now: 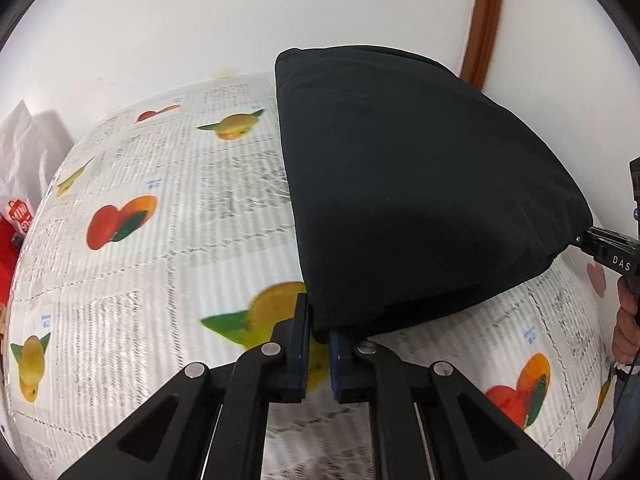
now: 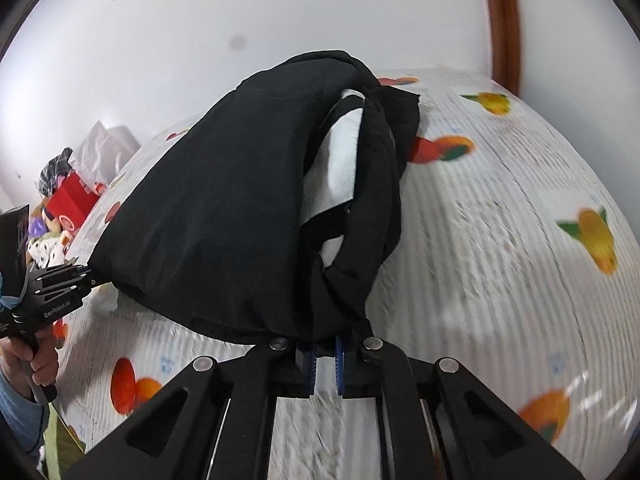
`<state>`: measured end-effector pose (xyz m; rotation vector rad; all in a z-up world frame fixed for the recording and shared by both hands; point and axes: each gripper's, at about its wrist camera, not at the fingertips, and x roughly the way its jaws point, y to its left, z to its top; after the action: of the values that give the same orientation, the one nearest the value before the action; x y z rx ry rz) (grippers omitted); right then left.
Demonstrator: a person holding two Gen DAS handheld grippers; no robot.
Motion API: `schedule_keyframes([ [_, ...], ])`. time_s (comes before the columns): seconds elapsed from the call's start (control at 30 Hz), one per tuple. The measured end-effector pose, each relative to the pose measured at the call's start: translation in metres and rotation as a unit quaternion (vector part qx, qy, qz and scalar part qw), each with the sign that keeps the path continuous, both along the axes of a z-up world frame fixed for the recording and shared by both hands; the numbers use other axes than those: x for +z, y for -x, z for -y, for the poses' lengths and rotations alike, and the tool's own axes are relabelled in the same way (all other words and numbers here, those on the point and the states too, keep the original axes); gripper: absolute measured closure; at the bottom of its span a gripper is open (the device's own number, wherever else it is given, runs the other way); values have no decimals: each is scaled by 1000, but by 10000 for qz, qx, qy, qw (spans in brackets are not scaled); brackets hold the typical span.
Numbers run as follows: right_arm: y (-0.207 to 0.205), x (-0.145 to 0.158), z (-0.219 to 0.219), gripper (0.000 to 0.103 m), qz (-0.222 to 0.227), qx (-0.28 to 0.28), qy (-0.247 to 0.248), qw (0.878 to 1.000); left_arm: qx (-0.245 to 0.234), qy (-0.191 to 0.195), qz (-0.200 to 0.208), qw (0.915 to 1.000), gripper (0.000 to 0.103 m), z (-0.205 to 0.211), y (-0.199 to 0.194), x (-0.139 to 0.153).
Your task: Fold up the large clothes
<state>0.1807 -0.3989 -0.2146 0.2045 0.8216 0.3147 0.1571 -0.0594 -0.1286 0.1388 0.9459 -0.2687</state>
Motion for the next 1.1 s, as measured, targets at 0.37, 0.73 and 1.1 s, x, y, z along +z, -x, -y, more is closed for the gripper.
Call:
schedule_keyframes([
  [0.37, -61, 11, -53, 96, 60, 433, 200, 9988, 535, 167, -191, 9982, 95, -47, -19, 1],
  [0.73, -29, 45, -51, 77, 301, 404, 350, 9981, 690, 169, -288, 9971, 75, -55, -11, 12],
  [1.1, -56, 55, -59, 76, 408, 222, -496, 9977, 703, 150, 99, 9974, 61, -59, 13, 36],
])
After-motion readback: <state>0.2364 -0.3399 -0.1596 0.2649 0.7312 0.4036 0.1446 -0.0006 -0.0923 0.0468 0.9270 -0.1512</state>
